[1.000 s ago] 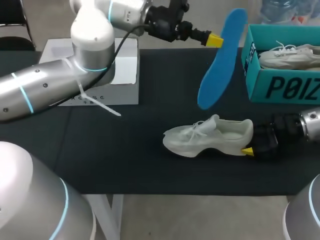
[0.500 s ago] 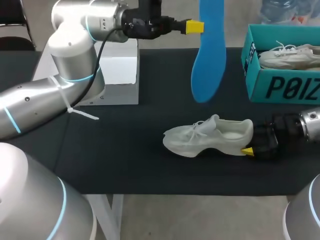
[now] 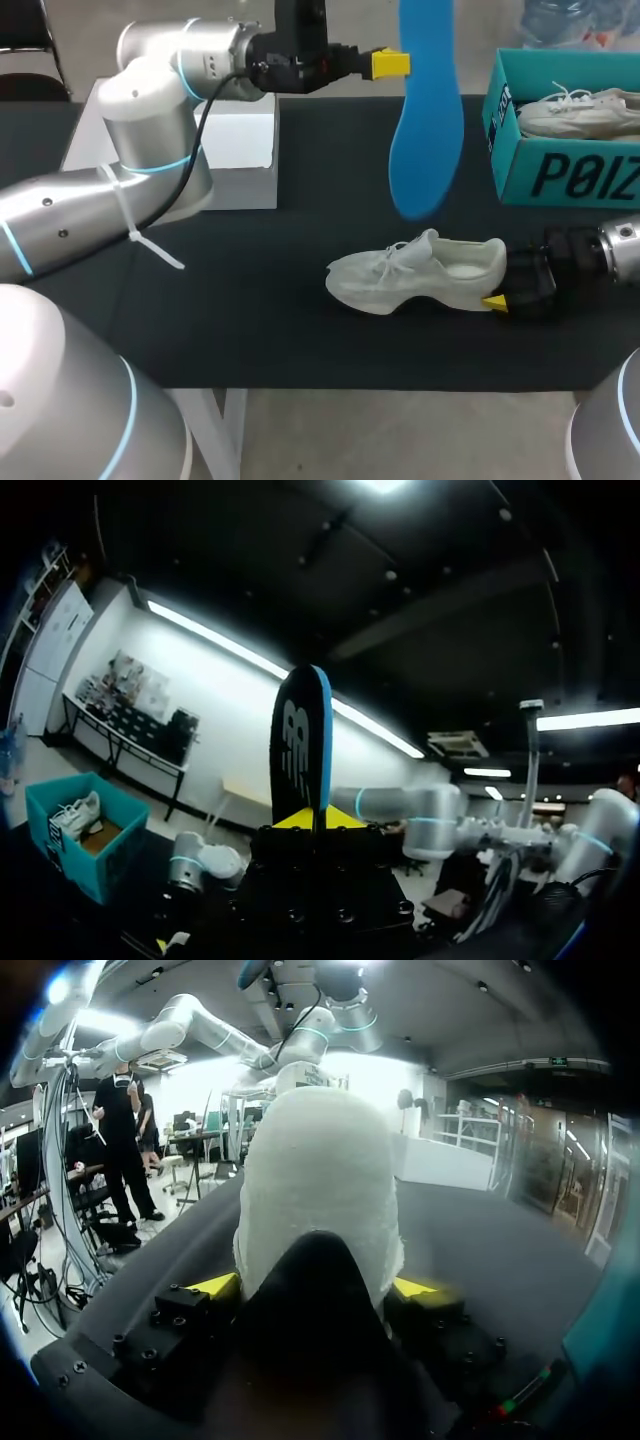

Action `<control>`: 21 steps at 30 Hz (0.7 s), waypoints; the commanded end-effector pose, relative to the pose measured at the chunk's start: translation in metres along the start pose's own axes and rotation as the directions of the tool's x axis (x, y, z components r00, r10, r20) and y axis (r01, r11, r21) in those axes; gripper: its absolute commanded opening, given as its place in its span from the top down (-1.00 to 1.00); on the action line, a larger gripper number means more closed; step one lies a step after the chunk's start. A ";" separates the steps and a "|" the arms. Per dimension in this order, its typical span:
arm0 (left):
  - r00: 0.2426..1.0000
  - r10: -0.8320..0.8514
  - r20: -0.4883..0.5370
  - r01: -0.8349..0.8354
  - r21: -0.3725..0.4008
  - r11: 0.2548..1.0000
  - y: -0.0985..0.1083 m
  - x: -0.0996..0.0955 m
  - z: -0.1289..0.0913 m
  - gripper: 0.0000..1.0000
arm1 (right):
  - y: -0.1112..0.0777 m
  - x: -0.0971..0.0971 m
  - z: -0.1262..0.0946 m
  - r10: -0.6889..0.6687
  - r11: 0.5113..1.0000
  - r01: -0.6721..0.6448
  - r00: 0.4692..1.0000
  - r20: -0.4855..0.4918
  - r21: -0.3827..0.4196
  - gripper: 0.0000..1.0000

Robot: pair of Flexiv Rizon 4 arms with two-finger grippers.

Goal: Take the shoe out of the shoebox, open the shoe tongue, remove and reinsert the insole, then place the shoe into the shoebox

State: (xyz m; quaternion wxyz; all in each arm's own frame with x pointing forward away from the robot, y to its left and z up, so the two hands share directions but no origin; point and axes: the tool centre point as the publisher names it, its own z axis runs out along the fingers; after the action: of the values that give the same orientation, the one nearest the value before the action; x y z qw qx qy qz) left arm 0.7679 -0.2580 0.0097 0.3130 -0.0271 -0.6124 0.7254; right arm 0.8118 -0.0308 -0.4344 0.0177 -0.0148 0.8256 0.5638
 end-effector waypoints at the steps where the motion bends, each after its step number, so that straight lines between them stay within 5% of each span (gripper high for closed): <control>1: 1.000 -0.001 -0.010 0.001 -0.008 1.000 -0.004 -0.004 0.000 1.00 | -0.002 0.000 0.002 -0.001 1.000 0.001 1.000 0.002 0.002 1.00; 17: 1.000 -0.001 -0.010 0.001 -0.008 1.000 -0.004 -0.004 0.000 1.00 | -0.002 0.000 0.002 -0.001 1.000 0.001 1.000 0.002 0.002 1.00; 21: 1.000 -0.001 -0.010 0.001 -0.008 1.000 -0.004 -0.004 0.000 1.00 | -0.003 0.001 0.001 -0.002 1.000 0.002 1.000 0.009 -0.003 0.12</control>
State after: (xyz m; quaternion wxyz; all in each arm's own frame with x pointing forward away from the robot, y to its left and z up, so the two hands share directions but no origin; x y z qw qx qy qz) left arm 0.7728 -0.2591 0.0122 0.3160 -0.0313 -0.6145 0.7222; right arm 0.8119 -0.0311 -0.4344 0.0191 -0.0143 0.8248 0.5649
